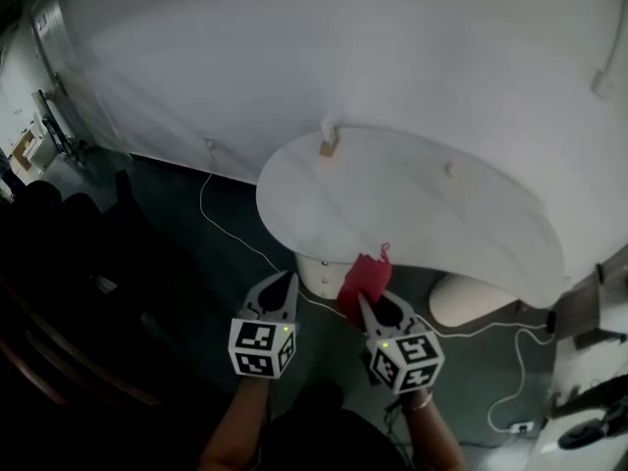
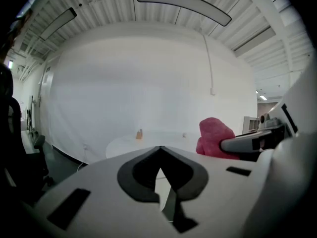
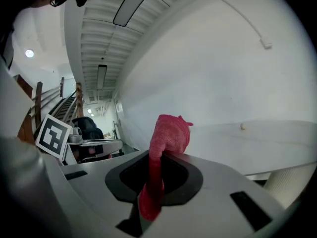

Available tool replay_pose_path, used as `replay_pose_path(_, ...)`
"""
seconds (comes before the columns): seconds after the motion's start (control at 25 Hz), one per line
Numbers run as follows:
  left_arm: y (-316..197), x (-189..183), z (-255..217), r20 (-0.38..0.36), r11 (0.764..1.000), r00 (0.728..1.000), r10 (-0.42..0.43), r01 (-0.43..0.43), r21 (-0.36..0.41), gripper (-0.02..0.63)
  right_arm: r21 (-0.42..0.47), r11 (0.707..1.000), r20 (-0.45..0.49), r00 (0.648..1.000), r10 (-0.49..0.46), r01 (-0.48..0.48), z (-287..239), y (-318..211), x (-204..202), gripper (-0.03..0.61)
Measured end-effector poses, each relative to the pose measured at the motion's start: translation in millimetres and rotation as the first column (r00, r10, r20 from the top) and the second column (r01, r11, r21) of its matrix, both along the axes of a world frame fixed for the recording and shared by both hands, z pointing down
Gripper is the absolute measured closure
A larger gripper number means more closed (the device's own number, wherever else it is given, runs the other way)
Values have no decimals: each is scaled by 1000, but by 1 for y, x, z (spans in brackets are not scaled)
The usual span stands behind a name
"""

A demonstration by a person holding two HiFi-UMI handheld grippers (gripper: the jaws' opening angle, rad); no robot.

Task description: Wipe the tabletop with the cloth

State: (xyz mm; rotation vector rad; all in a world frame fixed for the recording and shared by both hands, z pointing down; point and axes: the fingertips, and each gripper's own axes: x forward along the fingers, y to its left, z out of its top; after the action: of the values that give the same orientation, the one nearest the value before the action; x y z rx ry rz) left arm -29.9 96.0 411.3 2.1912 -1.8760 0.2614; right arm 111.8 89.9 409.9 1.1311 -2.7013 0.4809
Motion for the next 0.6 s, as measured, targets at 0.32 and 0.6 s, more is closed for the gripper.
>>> replay_pose_path(0.32,-5,0,1,33,1000,999,-25,25,0,612,-36,999,-2,1000,-24,24,14,-12,6,534)
replay_pose_path(0.6,-34,-14,4,45,999,998,-38,38,1,612,-59,998,19,999,-36,38,15,-41,-11,534)
